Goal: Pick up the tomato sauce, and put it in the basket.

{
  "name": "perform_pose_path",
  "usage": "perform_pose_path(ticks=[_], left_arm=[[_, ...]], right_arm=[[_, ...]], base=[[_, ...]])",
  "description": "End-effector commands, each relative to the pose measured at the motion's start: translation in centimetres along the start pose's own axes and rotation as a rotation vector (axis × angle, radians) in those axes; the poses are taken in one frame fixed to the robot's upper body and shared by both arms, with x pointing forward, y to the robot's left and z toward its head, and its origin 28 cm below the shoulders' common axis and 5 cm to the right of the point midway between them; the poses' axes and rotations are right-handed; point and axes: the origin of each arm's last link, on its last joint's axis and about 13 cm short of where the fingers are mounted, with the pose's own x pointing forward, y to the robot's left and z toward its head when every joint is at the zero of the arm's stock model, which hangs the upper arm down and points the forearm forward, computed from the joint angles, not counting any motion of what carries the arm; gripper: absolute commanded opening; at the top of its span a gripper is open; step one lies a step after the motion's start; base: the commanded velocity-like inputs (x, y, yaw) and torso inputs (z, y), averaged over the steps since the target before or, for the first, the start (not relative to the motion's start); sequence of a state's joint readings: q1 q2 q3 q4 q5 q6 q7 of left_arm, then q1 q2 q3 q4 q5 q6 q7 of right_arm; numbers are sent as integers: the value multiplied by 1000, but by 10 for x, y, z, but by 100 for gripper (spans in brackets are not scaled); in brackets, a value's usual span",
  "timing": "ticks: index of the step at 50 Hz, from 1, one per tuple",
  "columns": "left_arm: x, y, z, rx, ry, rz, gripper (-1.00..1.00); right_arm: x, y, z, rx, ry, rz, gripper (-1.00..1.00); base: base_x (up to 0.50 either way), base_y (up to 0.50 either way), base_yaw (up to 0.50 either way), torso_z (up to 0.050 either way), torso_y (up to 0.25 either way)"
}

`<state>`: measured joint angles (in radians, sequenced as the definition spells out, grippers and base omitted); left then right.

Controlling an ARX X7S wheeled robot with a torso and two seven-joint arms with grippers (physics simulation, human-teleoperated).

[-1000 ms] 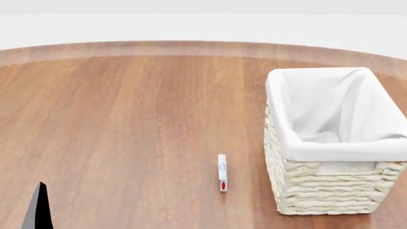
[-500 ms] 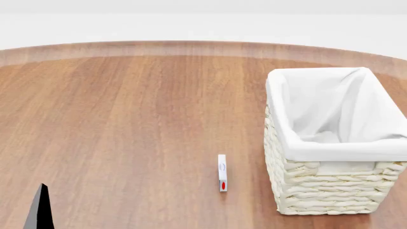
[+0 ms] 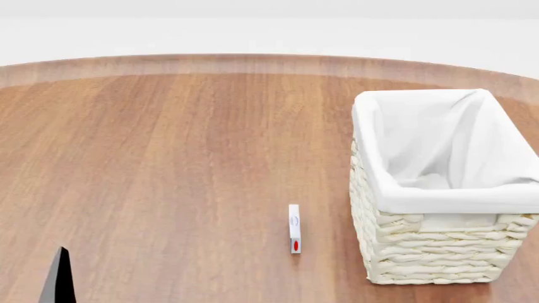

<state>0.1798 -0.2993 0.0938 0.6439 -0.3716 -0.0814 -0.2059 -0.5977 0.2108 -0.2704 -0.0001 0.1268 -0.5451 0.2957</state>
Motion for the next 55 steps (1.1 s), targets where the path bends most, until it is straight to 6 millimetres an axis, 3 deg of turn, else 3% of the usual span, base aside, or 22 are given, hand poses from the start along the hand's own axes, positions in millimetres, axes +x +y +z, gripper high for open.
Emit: perform_pose_path(ticks=[1, 15, 55], left_arm=[[0, 0, -2, -2, 4, -1, 100], [0, 1, -1, -3, 2, 1, 100], [1, 2, -6, -4, 10, 4, 100]], right_arm=[[6, -2, -14, 8, 46, -4, 100], [15, -2, -26, 9, 98, -3, 100], [48, -6, -32, 17, 172, 4, 100]], base=[[0, 0, 0, 0, 0], [0, 0, 0, 0, 0], [0, 0, 0, 0, 0]])
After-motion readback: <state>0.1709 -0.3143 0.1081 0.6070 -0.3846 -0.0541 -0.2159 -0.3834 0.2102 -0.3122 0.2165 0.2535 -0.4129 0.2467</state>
